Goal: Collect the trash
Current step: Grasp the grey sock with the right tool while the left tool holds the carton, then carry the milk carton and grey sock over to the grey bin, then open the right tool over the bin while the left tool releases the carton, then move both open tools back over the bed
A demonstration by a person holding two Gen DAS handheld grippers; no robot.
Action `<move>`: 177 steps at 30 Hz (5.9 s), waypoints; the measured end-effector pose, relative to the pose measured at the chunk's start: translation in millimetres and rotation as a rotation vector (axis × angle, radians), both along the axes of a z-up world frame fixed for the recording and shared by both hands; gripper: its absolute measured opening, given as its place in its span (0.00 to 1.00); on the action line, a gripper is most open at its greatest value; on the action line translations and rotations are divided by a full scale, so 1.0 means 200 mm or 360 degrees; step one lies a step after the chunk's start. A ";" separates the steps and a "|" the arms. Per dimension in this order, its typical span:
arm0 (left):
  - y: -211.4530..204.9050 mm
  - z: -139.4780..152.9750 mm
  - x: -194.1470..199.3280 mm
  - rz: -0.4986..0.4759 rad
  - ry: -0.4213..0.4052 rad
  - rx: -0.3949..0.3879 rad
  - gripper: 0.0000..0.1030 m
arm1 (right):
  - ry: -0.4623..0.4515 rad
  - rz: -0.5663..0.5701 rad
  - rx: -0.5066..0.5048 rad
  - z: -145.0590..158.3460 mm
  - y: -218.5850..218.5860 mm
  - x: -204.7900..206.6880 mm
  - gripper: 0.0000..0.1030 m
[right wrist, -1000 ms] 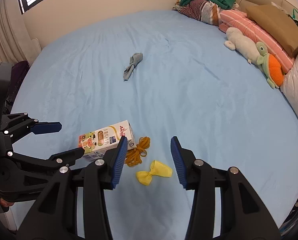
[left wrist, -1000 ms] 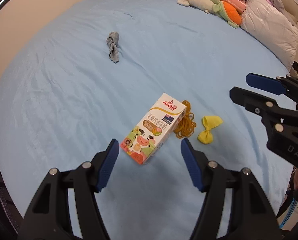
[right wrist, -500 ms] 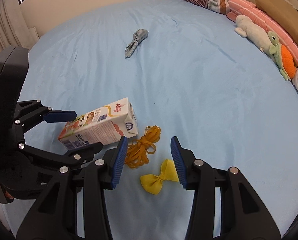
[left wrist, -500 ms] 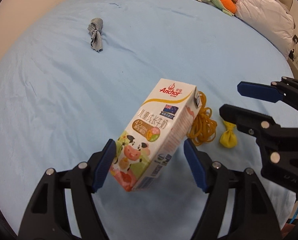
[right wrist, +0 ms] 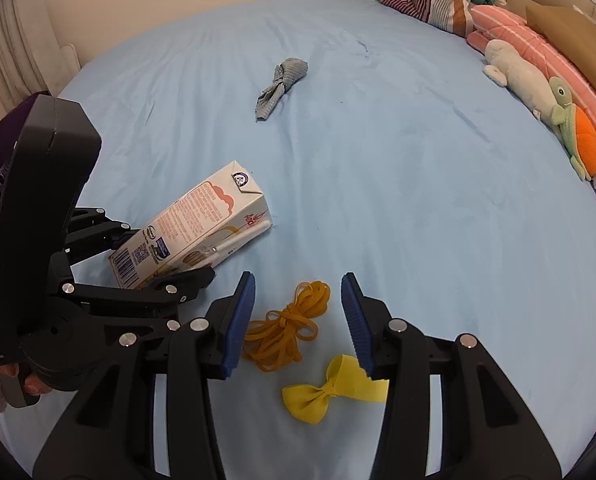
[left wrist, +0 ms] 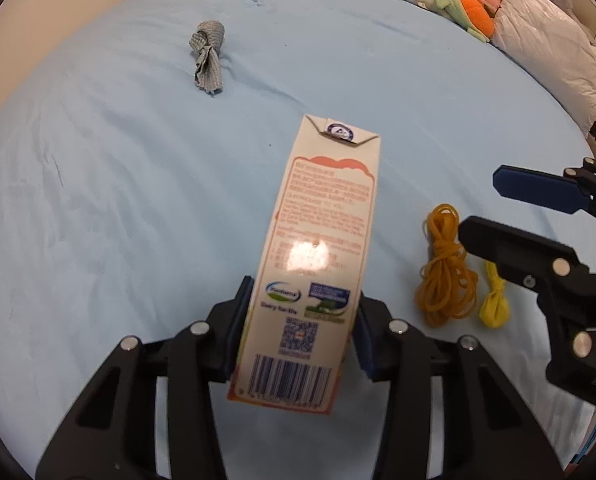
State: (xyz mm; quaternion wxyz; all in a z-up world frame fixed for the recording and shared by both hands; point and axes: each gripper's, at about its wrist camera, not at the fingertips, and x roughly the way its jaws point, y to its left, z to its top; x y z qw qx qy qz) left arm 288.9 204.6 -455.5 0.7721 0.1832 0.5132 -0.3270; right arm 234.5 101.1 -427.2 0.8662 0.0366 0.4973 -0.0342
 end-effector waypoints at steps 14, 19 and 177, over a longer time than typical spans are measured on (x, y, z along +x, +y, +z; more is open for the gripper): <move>0.14 0.14 0.27 0.0272 -0.0185 -0.0078 0.41 | -0.0105 0.0111 0.0018 0.03 0.01 0.32 0.42; 0.20 0.15 0.47 0.0406 -0.0255 -0.0066 0.41 | -0.0204 0.0130 -0.0009 0.01 0.01 0.57 0.42; 2.67 1.71 -2.24 0.2393 -0.0290 0.0007 0.73 | -0.0332 0.1971 0.0035 1.54 2.76 -1.47 0.28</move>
